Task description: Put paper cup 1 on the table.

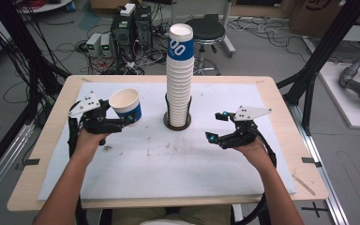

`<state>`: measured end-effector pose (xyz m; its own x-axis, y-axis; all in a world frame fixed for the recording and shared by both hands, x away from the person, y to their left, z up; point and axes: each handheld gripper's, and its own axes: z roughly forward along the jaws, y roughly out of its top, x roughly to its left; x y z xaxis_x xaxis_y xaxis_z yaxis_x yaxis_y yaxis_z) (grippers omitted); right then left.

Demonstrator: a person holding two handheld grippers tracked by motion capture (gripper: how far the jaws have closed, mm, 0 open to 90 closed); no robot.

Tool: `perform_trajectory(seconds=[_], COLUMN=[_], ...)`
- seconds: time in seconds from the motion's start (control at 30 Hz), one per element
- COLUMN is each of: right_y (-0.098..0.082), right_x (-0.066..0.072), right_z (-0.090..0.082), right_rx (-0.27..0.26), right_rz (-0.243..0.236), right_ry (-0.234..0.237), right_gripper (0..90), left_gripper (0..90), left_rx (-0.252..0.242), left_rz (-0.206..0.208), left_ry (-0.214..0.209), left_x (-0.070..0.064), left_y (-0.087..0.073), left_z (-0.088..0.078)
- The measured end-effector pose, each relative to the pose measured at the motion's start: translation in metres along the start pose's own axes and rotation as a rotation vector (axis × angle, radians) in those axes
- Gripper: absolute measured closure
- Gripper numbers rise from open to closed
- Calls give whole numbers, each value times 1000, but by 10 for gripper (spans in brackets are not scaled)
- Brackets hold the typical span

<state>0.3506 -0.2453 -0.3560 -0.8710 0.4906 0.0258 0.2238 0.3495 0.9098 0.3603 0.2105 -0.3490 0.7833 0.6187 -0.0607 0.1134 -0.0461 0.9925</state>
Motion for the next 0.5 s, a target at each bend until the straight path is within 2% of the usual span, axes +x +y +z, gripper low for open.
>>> perform_trajectory(seconds=[0.2, 0.33, 0.5], right_y=[-4, -6, -10], right_x=[2, 1, 0], right_z=[-2, -5, -7], right_rx=[-9, -14, -21], right_rz=[10, 15, 28], right_ry=[-3, -12, -22], right_gripper=[148, 148, 148], left_gripper=[240, 239, 238], left_rx=[10, -5, 9], left_rz=[-13, -45, -55], left_ry=[100, 136, 173], left_x=[26, 36, 44], left_y=[-8, -12, -16], left_z=[-8, -9, -8])
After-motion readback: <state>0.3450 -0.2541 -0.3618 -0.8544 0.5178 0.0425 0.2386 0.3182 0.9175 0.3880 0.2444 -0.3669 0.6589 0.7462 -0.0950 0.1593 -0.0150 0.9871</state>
